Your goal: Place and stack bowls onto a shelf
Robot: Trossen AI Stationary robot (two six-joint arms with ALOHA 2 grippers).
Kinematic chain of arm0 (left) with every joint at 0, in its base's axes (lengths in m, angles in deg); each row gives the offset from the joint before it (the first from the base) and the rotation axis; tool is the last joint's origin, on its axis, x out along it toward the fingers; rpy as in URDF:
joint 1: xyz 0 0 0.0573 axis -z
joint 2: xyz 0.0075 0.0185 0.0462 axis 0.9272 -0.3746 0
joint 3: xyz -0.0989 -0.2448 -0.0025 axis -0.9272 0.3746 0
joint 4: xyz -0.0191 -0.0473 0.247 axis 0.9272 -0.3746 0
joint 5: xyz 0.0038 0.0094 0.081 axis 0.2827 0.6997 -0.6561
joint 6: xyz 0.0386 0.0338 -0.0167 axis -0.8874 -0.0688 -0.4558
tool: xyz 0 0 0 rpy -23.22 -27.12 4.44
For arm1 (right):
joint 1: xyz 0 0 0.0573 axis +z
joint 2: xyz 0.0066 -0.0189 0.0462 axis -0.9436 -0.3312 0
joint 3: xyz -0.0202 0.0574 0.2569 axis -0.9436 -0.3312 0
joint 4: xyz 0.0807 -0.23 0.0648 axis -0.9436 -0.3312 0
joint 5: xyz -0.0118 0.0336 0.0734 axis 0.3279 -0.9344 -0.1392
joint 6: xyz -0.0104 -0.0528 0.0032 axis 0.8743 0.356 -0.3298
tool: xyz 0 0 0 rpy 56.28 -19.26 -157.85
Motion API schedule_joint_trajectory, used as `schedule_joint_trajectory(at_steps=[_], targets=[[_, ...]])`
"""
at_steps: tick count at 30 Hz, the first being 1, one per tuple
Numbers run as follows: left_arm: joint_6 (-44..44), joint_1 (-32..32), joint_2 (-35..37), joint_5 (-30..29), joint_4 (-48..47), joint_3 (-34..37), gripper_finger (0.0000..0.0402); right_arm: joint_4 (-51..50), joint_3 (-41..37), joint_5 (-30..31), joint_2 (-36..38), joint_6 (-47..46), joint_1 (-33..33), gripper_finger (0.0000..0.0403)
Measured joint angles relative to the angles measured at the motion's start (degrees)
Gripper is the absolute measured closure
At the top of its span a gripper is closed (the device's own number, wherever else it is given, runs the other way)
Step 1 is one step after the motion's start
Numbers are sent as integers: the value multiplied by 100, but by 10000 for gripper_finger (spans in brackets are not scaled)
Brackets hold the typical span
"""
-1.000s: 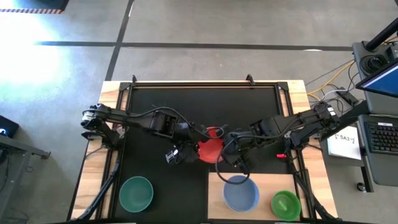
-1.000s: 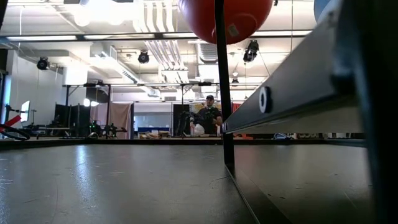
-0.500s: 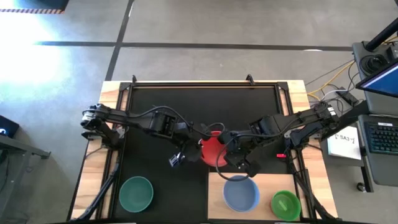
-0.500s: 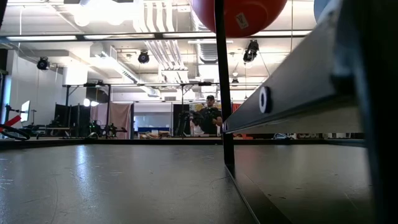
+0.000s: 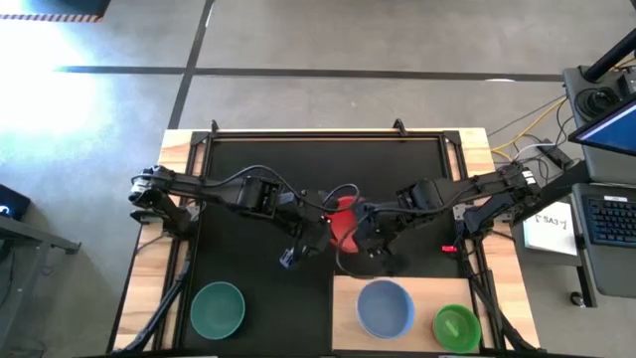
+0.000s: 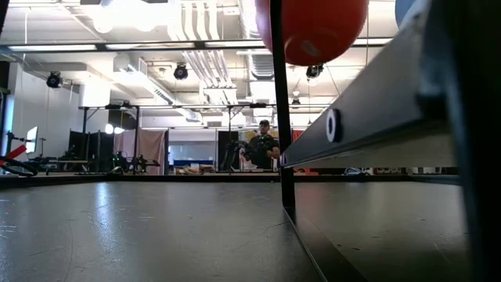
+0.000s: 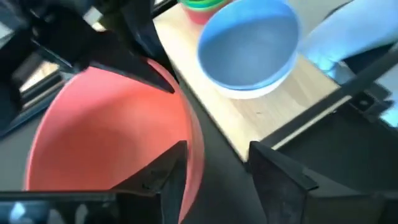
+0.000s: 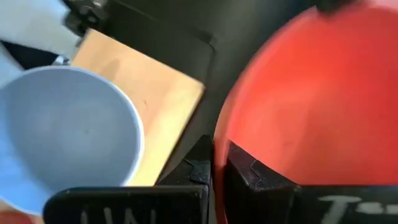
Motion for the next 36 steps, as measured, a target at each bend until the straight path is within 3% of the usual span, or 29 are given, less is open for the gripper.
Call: schedule_joint_trajectory(at_steps=[11, 16, 25, 31, 36], targets=[[852, -24, 0, -1168, -413, -138, 239, -759, 0, -37, 48, -1739, 69, 395], [1430, -35, -1, -1246, -805, -39, 239, -771, 0, -78, 190, -2236, 372, 395], [2033, -33, -4, -1296, -1624, -7, 239, -294, 2, 26, 225, -3001, 1362, 394], [2558, -33, -2, -1343, -1758, 30, 239, -104, 2, 441, 223, -3542, 2099, 394], [3096, -31, -2, -1760, -1826, 141, 239, -57, 2, 807, 187, -3924, 2712, 394]])
